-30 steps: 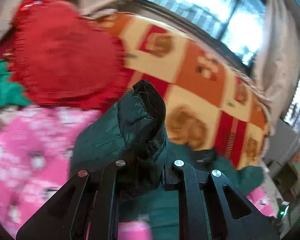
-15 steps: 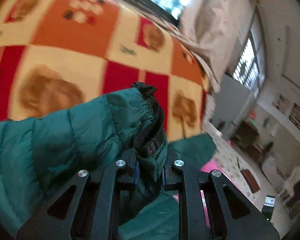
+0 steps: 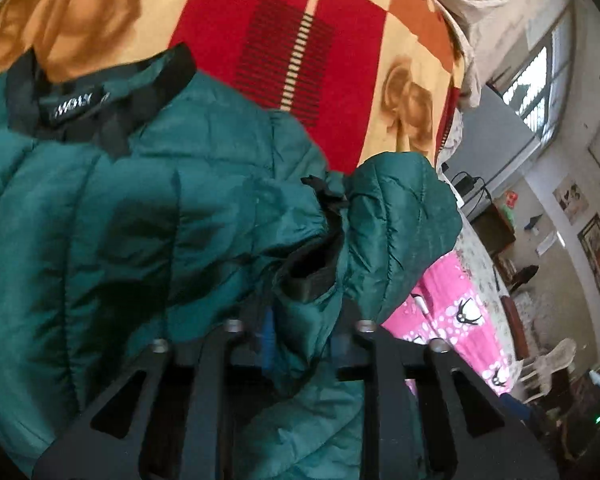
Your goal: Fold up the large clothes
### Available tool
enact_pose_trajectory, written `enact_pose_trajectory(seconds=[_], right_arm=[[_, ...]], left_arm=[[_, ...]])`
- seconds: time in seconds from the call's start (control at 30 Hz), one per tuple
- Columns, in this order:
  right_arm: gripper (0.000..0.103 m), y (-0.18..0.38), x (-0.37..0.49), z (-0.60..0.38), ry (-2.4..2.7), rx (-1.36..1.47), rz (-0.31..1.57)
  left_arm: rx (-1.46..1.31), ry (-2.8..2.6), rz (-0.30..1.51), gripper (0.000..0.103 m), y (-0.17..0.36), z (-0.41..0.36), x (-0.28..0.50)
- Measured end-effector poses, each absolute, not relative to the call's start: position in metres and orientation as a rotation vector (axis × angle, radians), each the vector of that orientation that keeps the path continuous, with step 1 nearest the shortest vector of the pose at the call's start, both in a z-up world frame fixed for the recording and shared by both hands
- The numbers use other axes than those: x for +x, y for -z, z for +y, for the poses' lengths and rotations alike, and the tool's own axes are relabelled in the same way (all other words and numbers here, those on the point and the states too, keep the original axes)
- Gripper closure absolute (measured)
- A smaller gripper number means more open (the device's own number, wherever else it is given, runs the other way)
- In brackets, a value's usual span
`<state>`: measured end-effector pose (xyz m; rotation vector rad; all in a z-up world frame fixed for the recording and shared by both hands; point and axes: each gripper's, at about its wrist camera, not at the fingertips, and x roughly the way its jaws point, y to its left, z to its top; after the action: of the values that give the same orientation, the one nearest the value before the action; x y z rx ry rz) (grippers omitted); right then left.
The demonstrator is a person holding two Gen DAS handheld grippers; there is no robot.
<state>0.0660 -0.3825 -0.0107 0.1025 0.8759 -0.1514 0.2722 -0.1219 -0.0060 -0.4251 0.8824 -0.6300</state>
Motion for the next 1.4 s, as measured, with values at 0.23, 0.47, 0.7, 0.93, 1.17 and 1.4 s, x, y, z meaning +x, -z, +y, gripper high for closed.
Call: enact_pose_trajectory(seconds=[0.23,0.47,0.7,0.93,1.17,1.4], right_arm=[[0.000,0.015,0.077,-0.361,0.157,0.084,0.881],[0.000,0.003,0.103,-0.301,0.041,0.060,0.760],[0.000,0.003,0.183,-0.212,-0.220,0.055,0.744],[0.002,0.055,0.256,-0.189,-0.334,0.123,0.906],[0.003,0.078,0.281,-0.224,-0.128,0.161,1.025],[0.004,0.025,0.269,-0.209,-0.162,0.136,0.815]], left_arm=[[-0.503,0.654,0.848,0.038,-0.010,-0.076,0.244],[-0.530,0.263,0.686,0.038,-0.032,0.071,0.220],[-0.490,-0.053,0.708,0.038,-0.011,0.130,0.229],[-0.511,-0.099,0.811,0.038,0.016,0.130,0.249],[-0.438,-0.100,0.869,0.034,0.028,0.114,0.265],[-0.532,-0.116,0.732,0.034,0.005,0.136,0.258]])
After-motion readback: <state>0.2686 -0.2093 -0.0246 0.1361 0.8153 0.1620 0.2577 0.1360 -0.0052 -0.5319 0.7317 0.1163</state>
